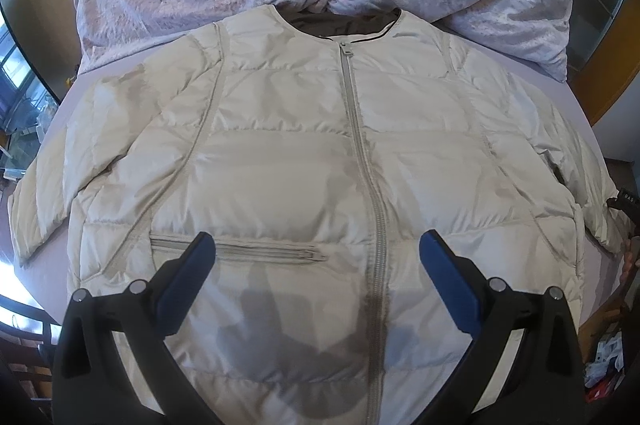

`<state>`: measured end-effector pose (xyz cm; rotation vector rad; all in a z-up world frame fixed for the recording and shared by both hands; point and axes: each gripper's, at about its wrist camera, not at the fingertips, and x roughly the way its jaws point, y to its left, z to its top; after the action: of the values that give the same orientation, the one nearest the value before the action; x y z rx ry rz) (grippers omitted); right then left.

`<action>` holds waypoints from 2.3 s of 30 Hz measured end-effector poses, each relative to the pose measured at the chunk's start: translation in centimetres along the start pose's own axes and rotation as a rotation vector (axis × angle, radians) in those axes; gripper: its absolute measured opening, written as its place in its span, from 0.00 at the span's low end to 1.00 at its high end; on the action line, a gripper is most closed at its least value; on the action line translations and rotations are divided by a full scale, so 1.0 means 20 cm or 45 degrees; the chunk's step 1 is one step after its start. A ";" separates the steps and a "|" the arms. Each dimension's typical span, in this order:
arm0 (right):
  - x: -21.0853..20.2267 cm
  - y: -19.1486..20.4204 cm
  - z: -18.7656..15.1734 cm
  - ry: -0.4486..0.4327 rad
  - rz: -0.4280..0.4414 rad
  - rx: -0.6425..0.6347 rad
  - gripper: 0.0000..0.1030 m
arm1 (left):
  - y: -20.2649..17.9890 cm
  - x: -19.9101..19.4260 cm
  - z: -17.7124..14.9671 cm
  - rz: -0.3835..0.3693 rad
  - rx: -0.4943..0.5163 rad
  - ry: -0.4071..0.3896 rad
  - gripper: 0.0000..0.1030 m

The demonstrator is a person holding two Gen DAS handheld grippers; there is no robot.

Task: Fold large clothes
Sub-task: 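Move the right gripper to the jacket sleeve cuff and grasp it, then carry the grasped sleeve across the jacket front toward the collar with the right gripper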

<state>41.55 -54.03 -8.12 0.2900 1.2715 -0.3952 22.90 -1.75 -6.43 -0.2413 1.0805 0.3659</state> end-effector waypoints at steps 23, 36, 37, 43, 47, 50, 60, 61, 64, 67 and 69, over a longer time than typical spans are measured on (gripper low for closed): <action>-0.20 0.06 -0.04 0.001 0.283 0.093 0.21 | 0.16 -0.02 -0.01 -0.060 -0.040 -0.046 0.98; -0.59 0.96 -0.30 -0.014 0.534 -0.185 0.21 | 0.72 -0.06 0.01 -0.017 -0.114 -0.130 0.98; -0.59 1.03 -0.34 -0.003 0.541 -0.212 0.21 | 0.75 -0.06 0.01 -0.016 -0.121 -0.133 0.98; -0.59 1.44 -0.58 0.118 0.591 -0.355 0.21 | 0.89 -0.07 -0.01 -0.003 -0.150 -0.144 0.98; -0.58 1.64 -0.72 0.171 0.614 -0.439 0.21 | 0.98 -0.07 -0.03 0.006 -0.175 -0.142 0.98; -0.58 1.78 -0.83 0.206 0.623 -0.501 0.21 | 1.04 -0.08 -0.05 0.013 -0.199 -0.146 0.98; -0.55 2.14 -1.05 0.258 0.588 -0.644 0.21 | 1.22 -0.11 -0.11 0.051 -0.285 -0.151 0.98; -0.55 2.16 -1.07 0.253 0.581 -0.654 0.21 | 1.24 -0.11 -0.11 0.054 -0.293 -0.151 0.98; -0.55 2.23 -1.09 0.244 0.581 -0.663 0.21 | 1.29 -0.11 -0.13 0.067 -0.314 -0.149 0.98; -0.54 2.30 -1.13 0.225 0.558 -0.697 0.22 | 1.33 -0.12 -0.14 0.079 -0.334 -0.146 0.98; -0.51 2.32 -1.16 0.237 0.535 -0.734 0.32 | 1.36 -0.12 -0.15 0.085 -0.345 -0.144 0.98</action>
<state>39.40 -1.33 -4.91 0.0953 1.4069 0.3648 8.54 21.62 -6.04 -0.4208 0.9278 0.5802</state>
